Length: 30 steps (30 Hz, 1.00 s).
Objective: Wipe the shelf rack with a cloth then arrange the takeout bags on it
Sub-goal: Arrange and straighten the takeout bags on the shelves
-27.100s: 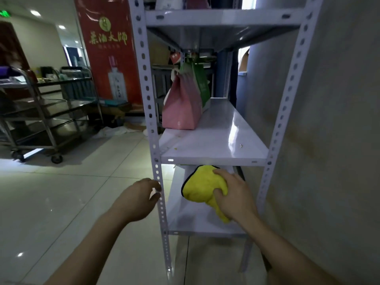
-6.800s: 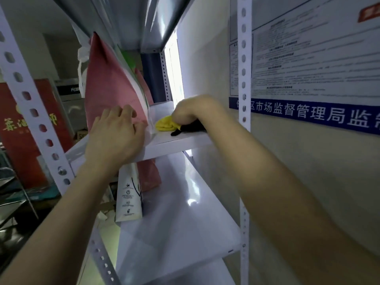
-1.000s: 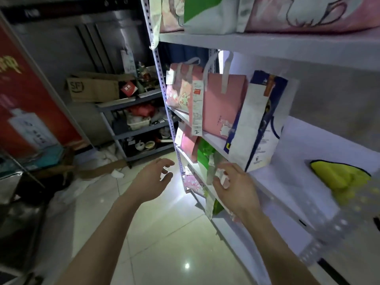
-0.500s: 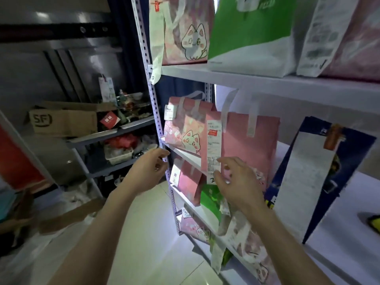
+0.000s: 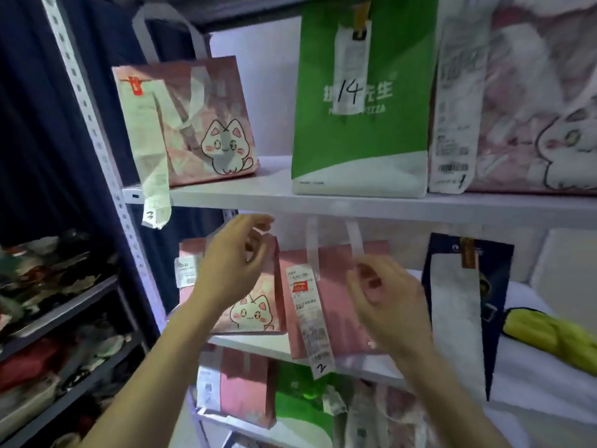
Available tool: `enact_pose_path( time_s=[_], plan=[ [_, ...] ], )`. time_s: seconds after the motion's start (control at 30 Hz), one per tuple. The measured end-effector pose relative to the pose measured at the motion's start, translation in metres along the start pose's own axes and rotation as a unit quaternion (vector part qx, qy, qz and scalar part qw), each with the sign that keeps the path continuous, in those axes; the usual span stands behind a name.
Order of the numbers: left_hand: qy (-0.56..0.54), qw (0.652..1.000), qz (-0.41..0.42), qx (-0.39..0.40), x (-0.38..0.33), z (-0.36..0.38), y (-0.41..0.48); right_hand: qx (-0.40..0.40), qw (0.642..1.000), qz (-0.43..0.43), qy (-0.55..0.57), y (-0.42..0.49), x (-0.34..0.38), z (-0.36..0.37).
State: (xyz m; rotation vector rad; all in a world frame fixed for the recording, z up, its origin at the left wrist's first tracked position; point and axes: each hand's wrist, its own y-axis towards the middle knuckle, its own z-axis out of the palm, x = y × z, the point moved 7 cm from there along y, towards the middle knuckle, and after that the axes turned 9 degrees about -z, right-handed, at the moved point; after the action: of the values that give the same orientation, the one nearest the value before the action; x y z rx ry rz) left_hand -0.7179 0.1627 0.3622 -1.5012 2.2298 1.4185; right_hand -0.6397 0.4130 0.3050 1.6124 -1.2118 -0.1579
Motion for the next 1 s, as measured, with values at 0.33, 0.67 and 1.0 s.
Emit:
enact_pose_path(
  time_s=[0.33, 0.67, 1.0],
  plan=[
    [-0.193, 0.979, 0.029, -0.056, -0.069, 0.007, 0.116, -0.307, 0.932, -0.143, -0.131, 0.13, 0.049, -0.098],
    [-0.143, 0.987, 0.023, 0.066, -0.049, 0.057, 0.15, -0.213, 0.972, -0.053, -0.084, 0.15, 0.006, -0.049],
    [-0.221, 0.973, 0.036, -0.063, -0.038, 0.049, 0.146, -0.203, 0.978, -0.038, -0.025, 0.153, -0.005, -0.057]
  ],
)
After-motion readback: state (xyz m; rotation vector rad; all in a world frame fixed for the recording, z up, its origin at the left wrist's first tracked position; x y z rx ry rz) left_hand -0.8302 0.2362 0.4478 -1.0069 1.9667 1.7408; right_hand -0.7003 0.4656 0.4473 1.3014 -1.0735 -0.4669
